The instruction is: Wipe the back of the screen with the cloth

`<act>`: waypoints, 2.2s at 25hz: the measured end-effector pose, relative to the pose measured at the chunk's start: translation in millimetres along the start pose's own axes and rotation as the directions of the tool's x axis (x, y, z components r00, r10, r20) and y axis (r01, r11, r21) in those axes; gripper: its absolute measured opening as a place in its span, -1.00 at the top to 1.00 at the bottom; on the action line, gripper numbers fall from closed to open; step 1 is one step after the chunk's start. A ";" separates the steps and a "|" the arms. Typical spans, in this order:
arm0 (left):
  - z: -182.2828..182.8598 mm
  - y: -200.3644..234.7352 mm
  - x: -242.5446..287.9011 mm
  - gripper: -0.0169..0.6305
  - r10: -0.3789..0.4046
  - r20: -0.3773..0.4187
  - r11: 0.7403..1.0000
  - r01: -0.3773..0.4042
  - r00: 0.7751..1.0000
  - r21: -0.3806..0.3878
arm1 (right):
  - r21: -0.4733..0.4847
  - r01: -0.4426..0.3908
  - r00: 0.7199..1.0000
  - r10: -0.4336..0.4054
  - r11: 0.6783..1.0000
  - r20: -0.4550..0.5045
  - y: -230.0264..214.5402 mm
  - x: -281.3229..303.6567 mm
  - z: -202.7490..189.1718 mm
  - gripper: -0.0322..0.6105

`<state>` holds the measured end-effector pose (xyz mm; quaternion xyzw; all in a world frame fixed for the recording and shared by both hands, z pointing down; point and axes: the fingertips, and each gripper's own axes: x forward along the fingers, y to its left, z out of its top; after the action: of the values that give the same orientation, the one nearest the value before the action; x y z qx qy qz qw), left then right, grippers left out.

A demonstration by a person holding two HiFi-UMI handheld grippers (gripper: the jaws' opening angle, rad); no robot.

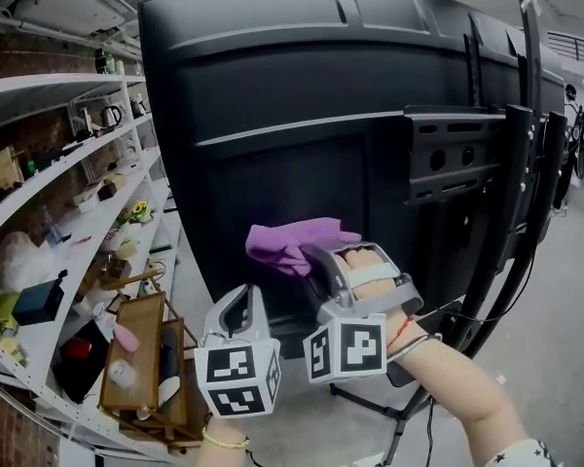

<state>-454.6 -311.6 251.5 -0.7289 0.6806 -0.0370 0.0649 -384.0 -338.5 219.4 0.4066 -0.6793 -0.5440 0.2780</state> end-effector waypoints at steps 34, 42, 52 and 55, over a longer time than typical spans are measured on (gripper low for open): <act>-152.7 -243.2 -73.2 0.92 -0.202 -0.247 0.974 0.168 0.948 -0.151 | 0.507 -0.115 0.956 0.234 0.854 -0.179 160.7 -221.6 -169.0 0.70; -159.8 -438.6 -86.1 0.92 -0.466 -0.258 0.881 0.417 0.846 -0.225 | 0.667 0.207 0.884 0.156 0.715 -0.441 125.8 -377.7 -309.0 0.70; -131.4 -611.2 -60.2 0.92 -0.663 -0.216 0.748 0.639 0.716 -0.180 | 0.671 0.485 0.759 0.111 0.560 -0.641 102.3 -469.9 -438.4 0.70; -132.7 -652.8 -36.6 0.92 -0.688 -0.216 0.726 0.663 0.693 -0.183 | 0.669 0.517 0.742 0.110 0.534 -0.661 96.6 -475.2 -483.4 0.69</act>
<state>168.4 -238.4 478.6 -0.9179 0.3681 -0.1257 -0.0791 232.9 -172.7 465.8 0.7269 -0.6580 -0.0215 0.1953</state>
